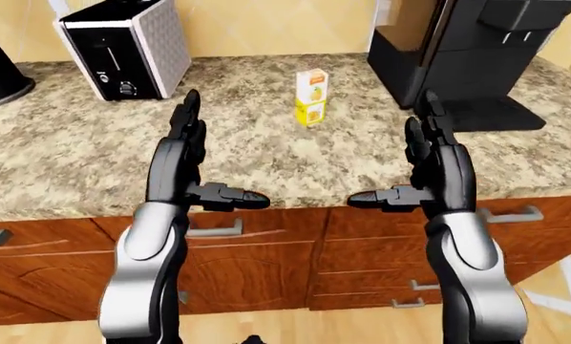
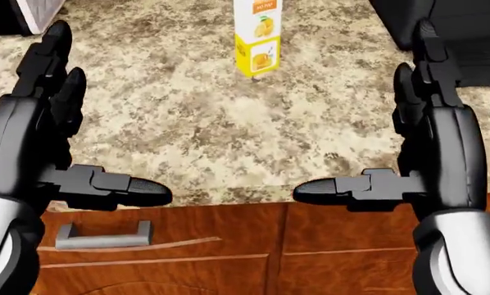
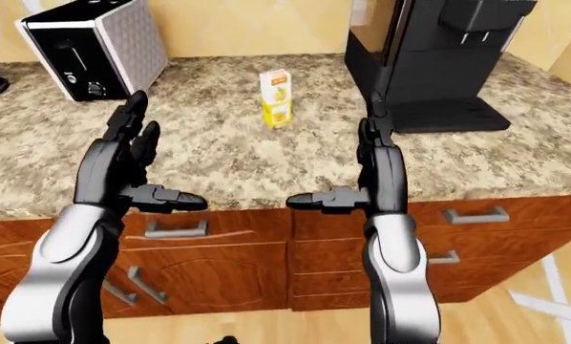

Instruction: Move the drinks to the dining counter.

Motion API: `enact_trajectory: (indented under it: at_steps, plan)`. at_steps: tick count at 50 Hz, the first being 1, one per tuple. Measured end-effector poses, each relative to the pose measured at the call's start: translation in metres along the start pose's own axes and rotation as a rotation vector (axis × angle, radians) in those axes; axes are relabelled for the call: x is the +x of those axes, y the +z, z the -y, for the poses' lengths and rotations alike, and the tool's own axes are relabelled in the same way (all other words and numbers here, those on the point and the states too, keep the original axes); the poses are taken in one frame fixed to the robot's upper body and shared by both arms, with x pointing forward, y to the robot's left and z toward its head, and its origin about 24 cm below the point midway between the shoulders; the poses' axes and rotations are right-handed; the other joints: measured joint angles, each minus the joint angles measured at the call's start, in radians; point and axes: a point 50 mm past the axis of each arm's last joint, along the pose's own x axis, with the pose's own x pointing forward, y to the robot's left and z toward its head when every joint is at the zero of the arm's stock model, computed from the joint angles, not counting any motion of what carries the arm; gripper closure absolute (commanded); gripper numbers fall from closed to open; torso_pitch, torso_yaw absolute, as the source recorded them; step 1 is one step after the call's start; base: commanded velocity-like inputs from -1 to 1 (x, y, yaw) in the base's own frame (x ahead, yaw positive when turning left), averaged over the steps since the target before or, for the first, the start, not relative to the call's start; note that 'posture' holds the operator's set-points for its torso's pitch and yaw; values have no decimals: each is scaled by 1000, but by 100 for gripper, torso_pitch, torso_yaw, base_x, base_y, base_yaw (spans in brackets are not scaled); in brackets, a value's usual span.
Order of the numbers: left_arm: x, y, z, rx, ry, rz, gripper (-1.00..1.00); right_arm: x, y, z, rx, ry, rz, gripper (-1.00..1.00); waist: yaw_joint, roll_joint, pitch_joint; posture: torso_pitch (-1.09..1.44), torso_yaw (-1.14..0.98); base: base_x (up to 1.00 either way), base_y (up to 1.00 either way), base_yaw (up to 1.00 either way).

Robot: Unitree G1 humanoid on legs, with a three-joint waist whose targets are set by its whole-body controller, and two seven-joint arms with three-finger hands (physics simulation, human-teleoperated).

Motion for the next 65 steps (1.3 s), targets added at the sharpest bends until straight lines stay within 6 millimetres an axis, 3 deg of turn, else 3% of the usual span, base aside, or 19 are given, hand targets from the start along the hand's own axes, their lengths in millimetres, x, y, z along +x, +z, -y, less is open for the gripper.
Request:
enact_trajectory:
  at_steps: [2,4,7,9,13,16,19,22,29,46,65]
  plan:
    - [0,2,0,3,-2,16,-100,0,0,0,5,-3,1,-100,9,38,-18,0,0,0,0,0]
    - [0,-2,-2,2,9,-1,-100,0,-5,-4,12,12,-24,-100,7,20,-11,0,0,0,0,0]
    - [0,-8,-4,1,18,-39,-100,-1,-6,-5,16,24,-34,-100,15,38,-8,0,0,0,0,0]
    - [0,-6,-2,2,13,-33,-100,-2,-4,-3,16,15,-23,-100,12,37,-15,0,0,0,0,0]
    - [-3,6,1,9,1,28,-100,-4,4,0,10,2,23,-100,20,11,-14,0,0,0,0,0]
    - [-4,9,0,10,8,47,-100,-3,6,-2,9,13,37,-100,30,-44,-25,0,0,0,0,0]
    - [-4,-1,5,-1,-13,-2,-100,-4,-1,3,3,-4,0,-100,21,-10,-22,0,0,1,0,0]
    - [-3,-4,6,-2,-23,-24,-100,-5,-6,4,-1,-14,-28,-100,13,7,-31,0,0,1,0,0]
    - [-4,12,7,10,-14,28,-100,-8,7,4,7,-3,26,-100,12,-1,-46,0,0,0,0,0]
    - [41,32,46,74,-74,8,-100,-12,12,5,20,11,30,-100,12,-18,-31,0,0,0,0,0]
    - [104,-5,73,49,-165,-140,-100,-12,10,4,23,9,23,-100,19,-26,-30,0,0,0,0,0]
